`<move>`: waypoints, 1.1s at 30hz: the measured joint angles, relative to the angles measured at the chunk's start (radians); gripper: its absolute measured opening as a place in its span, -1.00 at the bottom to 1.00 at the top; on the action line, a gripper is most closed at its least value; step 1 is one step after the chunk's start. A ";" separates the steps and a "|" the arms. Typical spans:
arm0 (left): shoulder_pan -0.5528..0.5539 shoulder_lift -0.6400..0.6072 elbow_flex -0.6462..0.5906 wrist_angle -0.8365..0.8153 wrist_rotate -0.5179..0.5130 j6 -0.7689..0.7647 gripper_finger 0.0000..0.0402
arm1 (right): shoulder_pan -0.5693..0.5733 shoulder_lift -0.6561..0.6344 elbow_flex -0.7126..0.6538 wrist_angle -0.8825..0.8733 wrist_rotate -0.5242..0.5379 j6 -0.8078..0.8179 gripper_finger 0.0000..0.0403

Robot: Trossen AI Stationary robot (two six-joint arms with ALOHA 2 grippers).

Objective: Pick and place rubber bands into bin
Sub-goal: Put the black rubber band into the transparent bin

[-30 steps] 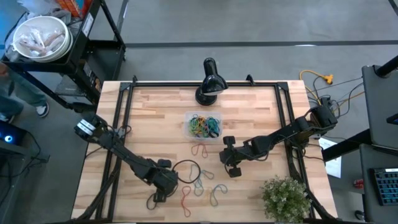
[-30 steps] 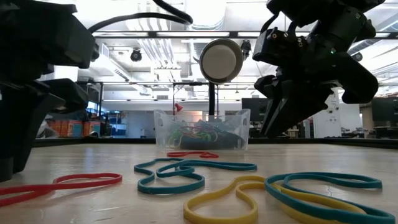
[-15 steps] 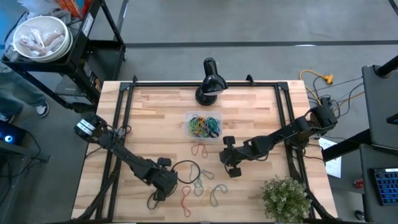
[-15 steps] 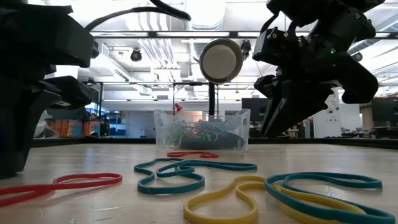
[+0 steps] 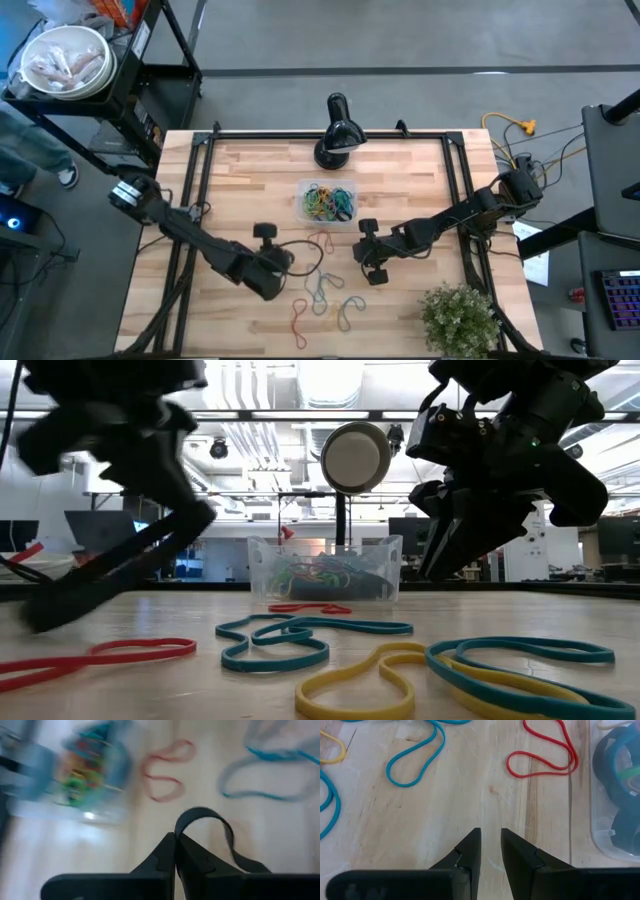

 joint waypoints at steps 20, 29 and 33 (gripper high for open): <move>0.232 -0.224 0.029 0.371 -0.344 0.677 -1.00 | 0.000 0.000 0.000 0.022 0.003 0.000 -0.66; 0.437 -0.195 0.029 0.606 -0.053 0.849 -1.00 | 0.000 0.000 0.000 0.021 0.003 -0.004 -0.66; 0.518 -0.155 0.029 0.616 0.034 0.847 -1.00 | 0.000 0.000 -0.002 0.020 0.002 -0.004 -0.66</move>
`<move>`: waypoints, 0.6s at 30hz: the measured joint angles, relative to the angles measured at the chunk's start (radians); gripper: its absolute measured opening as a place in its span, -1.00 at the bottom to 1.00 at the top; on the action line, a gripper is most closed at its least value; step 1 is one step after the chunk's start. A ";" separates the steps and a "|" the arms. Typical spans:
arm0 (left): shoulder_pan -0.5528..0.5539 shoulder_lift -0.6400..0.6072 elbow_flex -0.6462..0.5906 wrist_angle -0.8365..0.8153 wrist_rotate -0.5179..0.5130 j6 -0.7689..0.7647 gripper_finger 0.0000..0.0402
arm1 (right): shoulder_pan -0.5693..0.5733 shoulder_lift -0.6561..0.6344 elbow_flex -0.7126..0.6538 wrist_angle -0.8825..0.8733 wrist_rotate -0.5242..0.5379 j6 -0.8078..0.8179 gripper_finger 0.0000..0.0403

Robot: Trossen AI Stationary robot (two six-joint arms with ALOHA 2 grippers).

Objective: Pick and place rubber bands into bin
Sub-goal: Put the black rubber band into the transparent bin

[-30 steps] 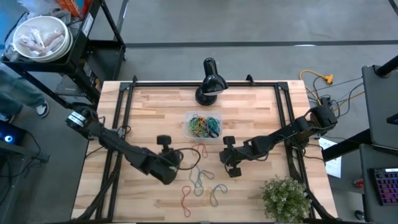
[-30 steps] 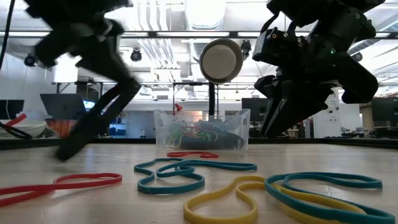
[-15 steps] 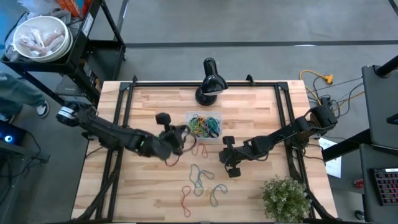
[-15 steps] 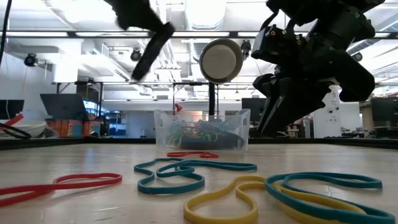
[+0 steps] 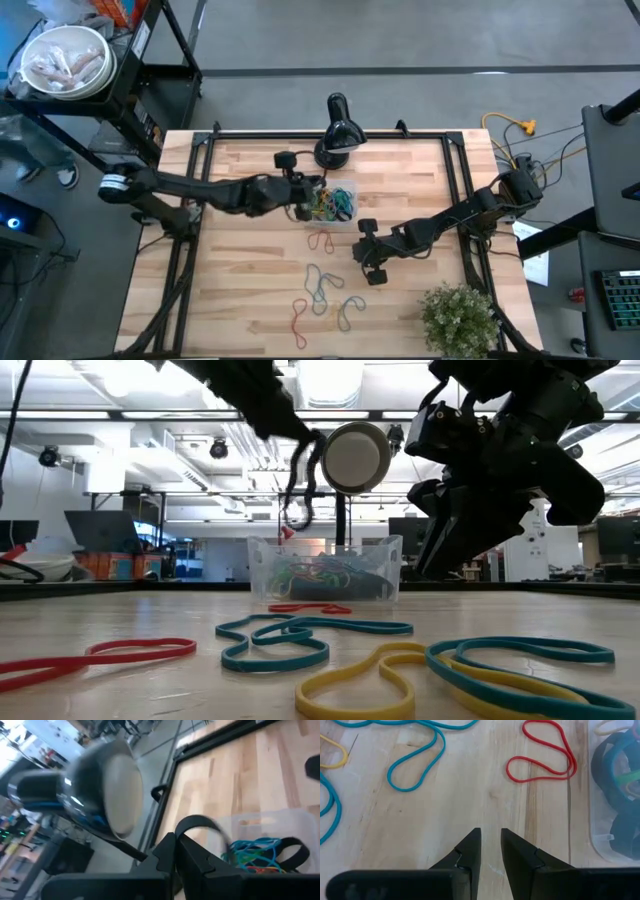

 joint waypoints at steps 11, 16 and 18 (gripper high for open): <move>0.100 0.179 0.004 0.023 0.126 -0.050 -1.00 | 0.000 0.000 -0.005 -0.001 -0.001 0.000 -0.66; 0.102 0.211 0.005 0.018 0.166 -0.050 -1.00 | 0.000 0.000 -0.009 -0.002 0.000 -0.001 -0.66; 0.104 0.212 0.005 0.018 0.198 -0.051 -1.00 | 0.000 0.000 -0.010 -0.002 0.000 -0.005 -0.66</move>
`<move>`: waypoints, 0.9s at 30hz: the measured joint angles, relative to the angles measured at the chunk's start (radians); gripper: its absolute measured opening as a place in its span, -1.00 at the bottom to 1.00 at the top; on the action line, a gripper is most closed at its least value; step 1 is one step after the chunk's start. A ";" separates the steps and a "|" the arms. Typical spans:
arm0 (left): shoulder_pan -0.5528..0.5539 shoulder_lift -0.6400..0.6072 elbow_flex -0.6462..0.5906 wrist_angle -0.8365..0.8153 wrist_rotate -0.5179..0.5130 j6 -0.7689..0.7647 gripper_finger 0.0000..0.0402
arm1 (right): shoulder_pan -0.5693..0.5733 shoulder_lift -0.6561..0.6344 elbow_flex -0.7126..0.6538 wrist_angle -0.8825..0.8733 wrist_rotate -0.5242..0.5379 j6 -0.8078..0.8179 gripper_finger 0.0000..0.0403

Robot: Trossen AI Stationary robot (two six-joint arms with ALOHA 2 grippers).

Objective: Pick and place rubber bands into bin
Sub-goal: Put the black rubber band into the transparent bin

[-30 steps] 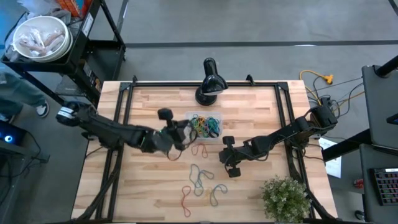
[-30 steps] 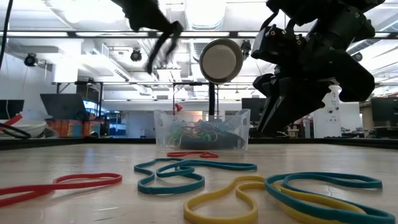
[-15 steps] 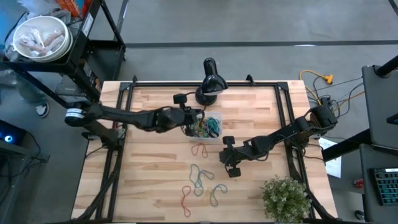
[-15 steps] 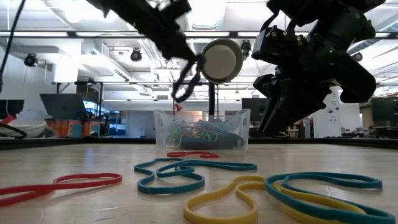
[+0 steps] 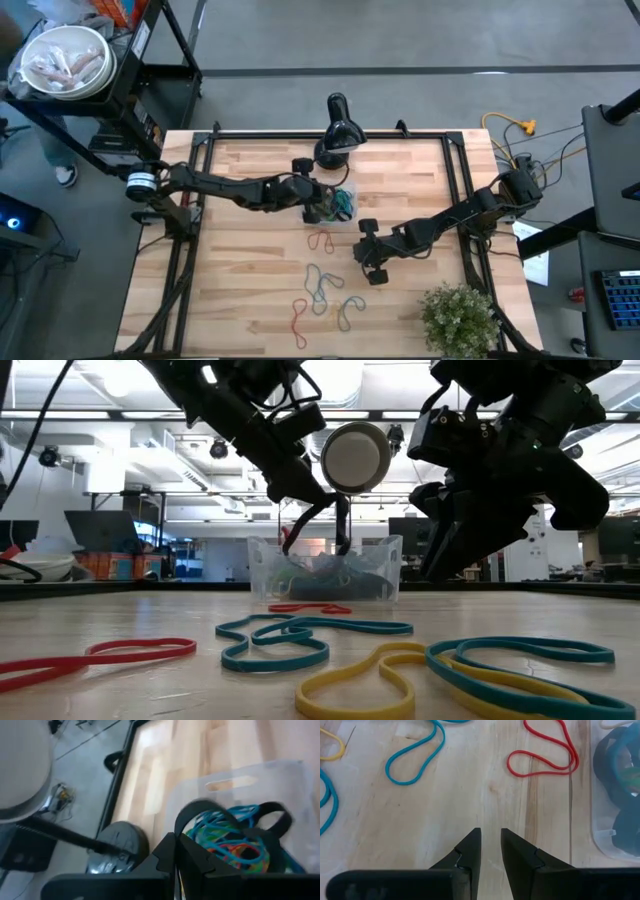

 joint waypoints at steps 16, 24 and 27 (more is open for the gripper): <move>0.047 -0.016 0.032 -0.111 0.179 -0.113 -1.00 | 0.000 0.000 0.000 0.002 0.000 -0.004 -0.66; 0.047 -0.028 0.033 -0.116 0.181 -0.105 -1.00 | 0.000 0.000 0.000 0.003 0.000 -0.002 -0.66; 0.047 -0.031 0.032 -0.123 0.187 -0.105 -1.00 | 0.000 0.000 0.000 0.004 0.000 -0.001 -0.66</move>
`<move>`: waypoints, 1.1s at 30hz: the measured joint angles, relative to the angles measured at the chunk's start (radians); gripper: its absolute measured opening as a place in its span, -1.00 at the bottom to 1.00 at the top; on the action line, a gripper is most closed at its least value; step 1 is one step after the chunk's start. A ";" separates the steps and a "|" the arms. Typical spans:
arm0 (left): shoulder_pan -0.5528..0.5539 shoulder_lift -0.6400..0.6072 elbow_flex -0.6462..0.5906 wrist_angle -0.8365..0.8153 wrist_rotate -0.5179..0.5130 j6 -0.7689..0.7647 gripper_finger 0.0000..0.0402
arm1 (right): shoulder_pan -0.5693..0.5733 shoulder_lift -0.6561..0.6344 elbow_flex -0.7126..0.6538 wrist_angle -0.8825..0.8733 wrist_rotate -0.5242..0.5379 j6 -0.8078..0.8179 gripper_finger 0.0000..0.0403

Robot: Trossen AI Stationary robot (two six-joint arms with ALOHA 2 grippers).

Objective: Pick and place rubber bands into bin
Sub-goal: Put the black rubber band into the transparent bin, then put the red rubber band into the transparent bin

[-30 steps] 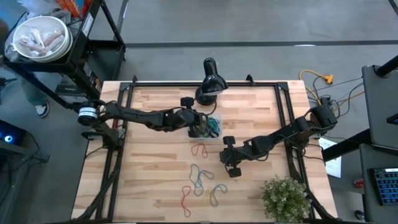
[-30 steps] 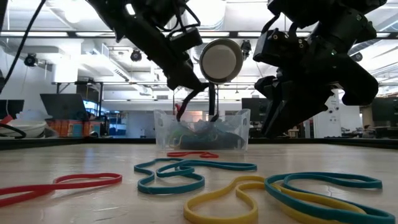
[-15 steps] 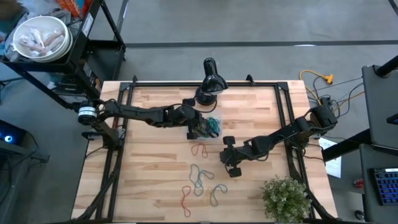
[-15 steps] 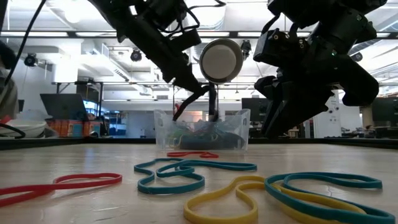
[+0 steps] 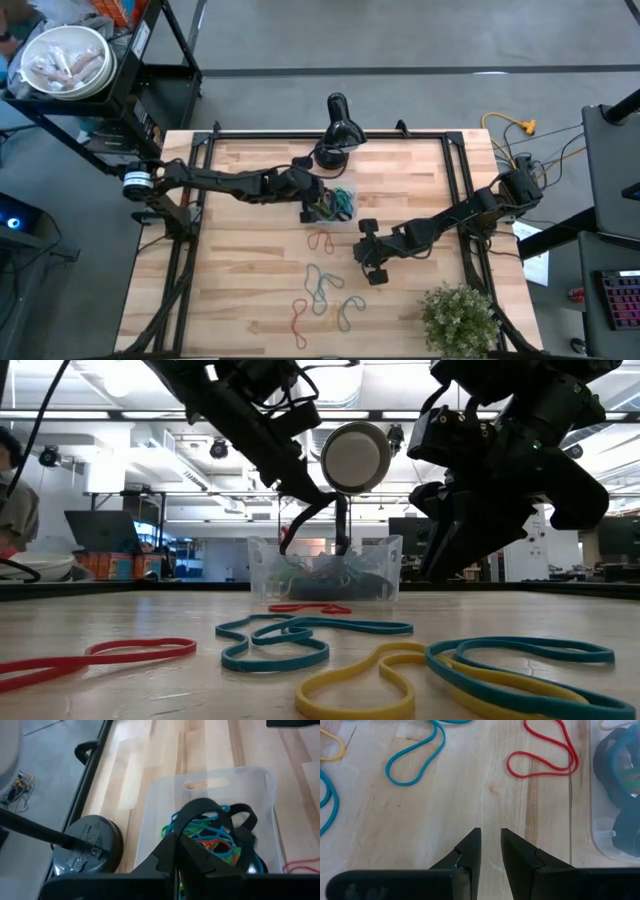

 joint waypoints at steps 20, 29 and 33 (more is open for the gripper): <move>-0.002 -0.019 -0.002 -0.045 0.014 -0.001 -0.32 | 0.000 0.000 0.003 0.049 -0.001 0.017 -0.66; -0.082 -0.121 -0.021 -0.173 0.010 -0.063 -0.32 | 0.000 0.000 0.004 0.232 -0.106 -0.070 -0.66; -0.154 -0.193 -0.070 -0.202 0.003 -0.130 -0.32 | 0.000 0.014 0.004 0.261 -0.108 -0.078 -0.66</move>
